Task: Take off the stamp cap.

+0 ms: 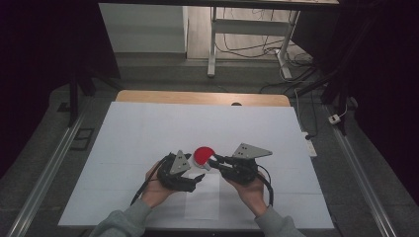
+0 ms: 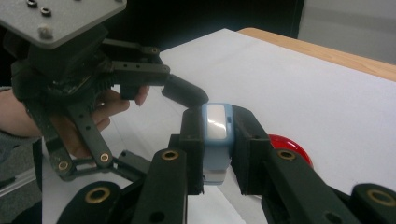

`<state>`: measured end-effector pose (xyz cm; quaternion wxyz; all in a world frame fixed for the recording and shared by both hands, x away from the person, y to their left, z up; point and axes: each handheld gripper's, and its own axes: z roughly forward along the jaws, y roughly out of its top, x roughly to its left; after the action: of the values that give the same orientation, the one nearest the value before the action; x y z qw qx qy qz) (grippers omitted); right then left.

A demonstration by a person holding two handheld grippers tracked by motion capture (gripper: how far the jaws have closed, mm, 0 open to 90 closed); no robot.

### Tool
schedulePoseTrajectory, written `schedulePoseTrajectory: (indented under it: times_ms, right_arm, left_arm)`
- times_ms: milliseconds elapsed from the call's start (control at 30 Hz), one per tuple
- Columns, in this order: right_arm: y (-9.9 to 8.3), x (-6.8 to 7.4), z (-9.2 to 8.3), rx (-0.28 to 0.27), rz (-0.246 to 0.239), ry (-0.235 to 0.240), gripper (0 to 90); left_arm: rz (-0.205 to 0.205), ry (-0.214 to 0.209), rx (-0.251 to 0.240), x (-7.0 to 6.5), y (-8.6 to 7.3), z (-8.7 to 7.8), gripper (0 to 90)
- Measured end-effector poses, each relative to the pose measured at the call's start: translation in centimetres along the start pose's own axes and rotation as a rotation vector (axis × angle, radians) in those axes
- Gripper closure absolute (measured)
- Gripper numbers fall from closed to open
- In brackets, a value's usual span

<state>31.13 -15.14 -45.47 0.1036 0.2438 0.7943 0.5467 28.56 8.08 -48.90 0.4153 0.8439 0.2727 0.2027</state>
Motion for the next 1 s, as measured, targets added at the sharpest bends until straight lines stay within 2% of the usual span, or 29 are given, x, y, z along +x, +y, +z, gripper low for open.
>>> schedulePoseTrajectory:
  times_ms: [1000]
  right_arm:
    - [-0.32, 0.39, 0.42, -0.034, 0.002, -0.035, 74.8]
  left_arm:
    - [0.008, 0.014, -0.015, -0.73, 0.66, 1.05, 27.5]
